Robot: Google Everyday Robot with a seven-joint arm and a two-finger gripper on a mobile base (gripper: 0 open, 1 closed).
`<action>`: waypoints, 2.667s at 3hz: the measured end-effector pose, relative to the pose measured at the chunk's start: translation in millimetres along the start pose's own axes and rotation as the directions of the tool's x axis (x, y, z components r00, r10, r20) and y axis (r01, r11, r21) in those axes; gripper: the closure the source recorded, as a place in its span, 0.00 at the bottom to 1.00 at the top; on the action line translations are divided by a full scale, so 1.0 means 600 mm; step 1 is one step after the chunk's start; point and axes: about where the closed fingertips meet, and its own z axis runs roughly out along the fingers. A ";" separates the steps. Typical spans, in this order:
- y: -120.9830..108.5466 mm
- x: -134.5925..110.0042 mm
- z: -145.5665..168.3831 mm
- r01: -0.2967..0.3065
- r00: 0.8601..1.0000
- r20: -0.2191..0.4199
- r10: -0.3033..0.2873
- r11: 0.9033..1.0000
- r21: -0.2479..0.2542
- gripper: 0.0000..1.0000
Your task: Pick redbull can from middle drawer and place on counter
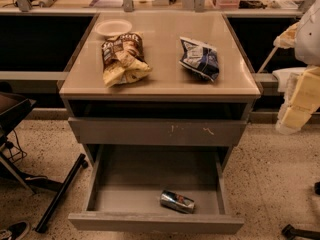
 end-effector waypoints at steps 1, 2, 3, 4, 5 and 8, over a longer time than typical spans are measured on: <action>0.000 0.000 0.000 0.000 1.000 0.000 0.000 1.000 0.000 0.00; 0.021 -0.007 0.041 0.005 0.999 0.050 -0.003 0.999 -0.032 0.00; 0.093 -0.061 0.092 0.033 0.983 0.183 -0.021 0.997 -0.063 0.00; 0.185 -0.148 0.166 0.032 0.944 0.330 0.011 0.992 -0.122 0.00; 0.280 -0.240 0.281 0.052 0.912 0.408 0.046 0.973 -0.227 0.00; 0.547 -0.266 0.647 0.164 0.967 0.252 -0.047 0.869 -0.467 0.00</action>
Offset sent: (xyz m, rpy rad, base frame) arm -0.0108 0.0275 -0.0740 0.1437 0.0672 0.0629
